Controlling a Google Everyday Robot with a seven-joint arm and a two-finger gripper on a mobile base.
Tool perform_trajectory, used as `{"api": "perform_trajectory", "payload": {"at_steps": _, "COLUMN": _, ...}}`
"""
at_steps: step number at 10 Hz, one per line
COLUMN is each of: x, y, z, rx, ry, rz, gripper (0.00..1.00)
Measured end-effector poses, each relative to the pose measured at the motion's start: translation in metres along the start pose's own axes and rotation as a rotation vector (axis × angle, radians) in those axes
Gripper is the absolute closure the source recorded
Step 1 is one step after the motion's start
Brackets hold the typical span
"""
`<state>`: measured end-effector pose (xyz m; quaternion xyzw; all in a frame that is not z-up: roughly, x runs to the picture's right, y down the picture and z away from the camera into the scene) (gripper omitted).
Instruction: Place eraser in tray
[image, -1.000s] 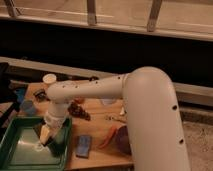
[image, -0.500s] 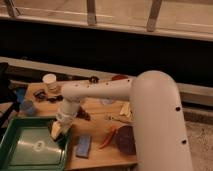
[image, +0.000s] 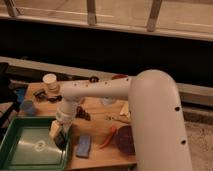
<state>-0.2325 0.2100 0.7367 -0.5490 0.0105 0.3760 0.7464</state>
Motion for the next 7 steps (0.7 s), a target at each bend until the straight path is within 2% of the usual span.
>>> {"api": "perform_trajectory", "payload": {"at_steps": 3, "x": -0.009, "y": 0.005, "z": -0.02, "rx": 0.096, "ry": -0.006, "rz": -0.009, "gripper": 0.2}}
{"api": "perform_trajectory", "payload": {"at_steps": 5, "x": -0.016, "y": -0.001, "z": -0.05, "rx": 0.187, "ry": -0.115, "rz": 0.051, "gripper": 0.2}}
{"api": "perform_trajectory", "payload": {"at_steps": 7, "x": -0.018, "y": -0.001, "z": -0.058, "rx": 0.207, "ry": -0.149, "rz": 0.066, "gripper": 0.2}}
